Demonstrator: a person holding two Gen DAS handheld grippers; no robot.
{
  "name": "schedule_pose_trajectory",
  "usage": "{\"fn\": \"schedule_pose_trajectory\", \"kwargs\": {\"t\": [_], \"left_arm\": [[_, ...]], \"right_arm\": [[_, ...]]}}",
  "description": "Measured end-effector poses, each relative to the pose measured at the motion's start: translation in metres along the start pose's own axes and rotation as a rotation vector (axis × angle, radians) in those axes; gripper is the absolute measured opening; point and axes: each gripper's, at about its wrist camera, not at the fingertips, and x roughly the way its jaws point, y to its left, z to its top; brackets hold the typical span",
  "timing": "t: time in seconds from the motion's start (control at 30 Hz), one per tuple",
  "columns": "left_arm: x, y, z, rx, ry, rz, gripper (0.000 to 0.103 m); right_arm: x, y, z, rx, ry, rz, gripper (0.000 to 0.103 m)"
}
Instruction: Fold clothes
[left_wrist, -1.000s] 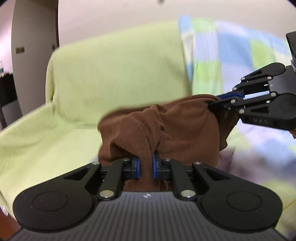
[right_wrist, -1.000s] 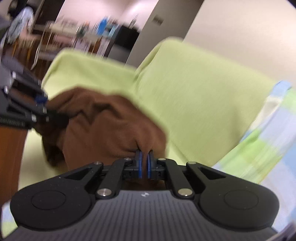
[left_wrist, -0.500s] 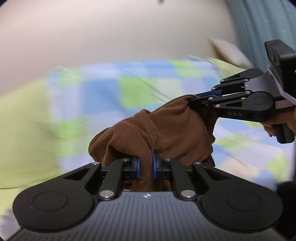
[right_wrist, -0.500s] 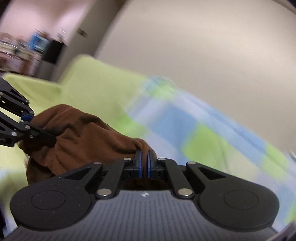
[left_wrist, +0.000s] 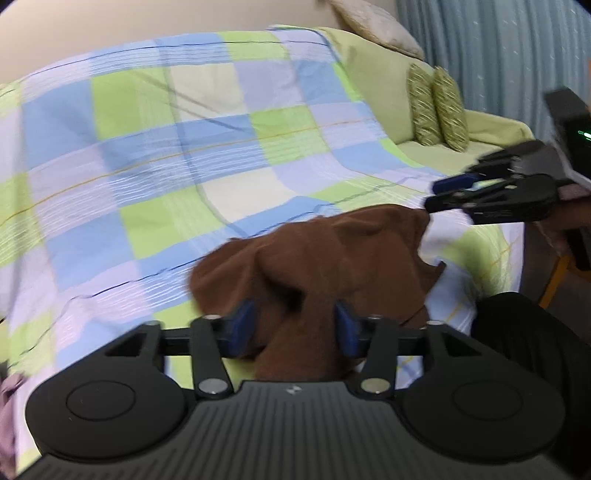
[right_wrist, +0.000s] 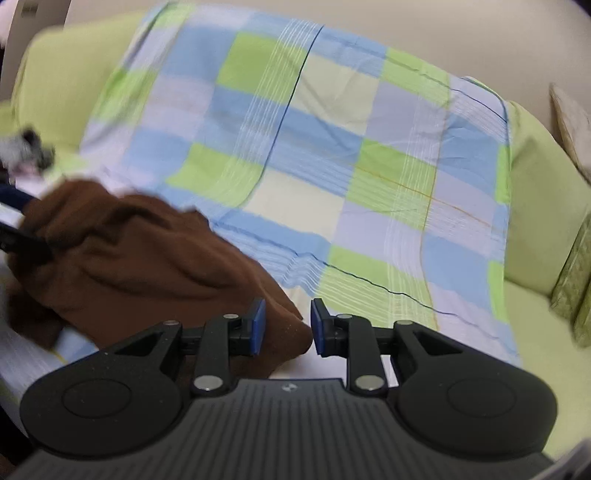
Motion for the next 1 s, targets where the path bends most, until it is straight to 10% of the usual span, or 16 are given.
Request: {"fn": "schedule_pose_trajectory", "kwargs": {"t": [0.2,0.4,0.5,0.57,0.83,1.0], "left_arm": [[-0.023,0.015,-0.013,-0.032,0.041,0.105,0.063],[-0.033,0.0,-0.026,0.009,0.037,0.101,0.066],[-0.032,-0.005,-0.031,0.026,0.033,0.075,0.069],[-0.027,-0.01,-0.033,0.06,0.031,0.059,0.069],[0.003,-0.018,-0.021,0.075,0.019,-0.01,0.072],[0.034,-0.034,-0.012,0.108,0.009,-0.083,0.073]], "right_arm": [[-0.012,0.084,-0.021,-0.26,-0.045,0.312,0.033],[0.006,0.13,-0.018,-0.336,-0.012,0.423,0.049],[0.023,0.137,-0.011,-0.298,0.008,0.41,0.044],[0.033,0.129,0.0,-0.226,0.02,0.412,0.007],[0.035,0.024,0.044,0.121,-0.164,0.202,0.004],[0.041,-0.02,0.032,0.253,-0.122,0.096,0.004]]}}
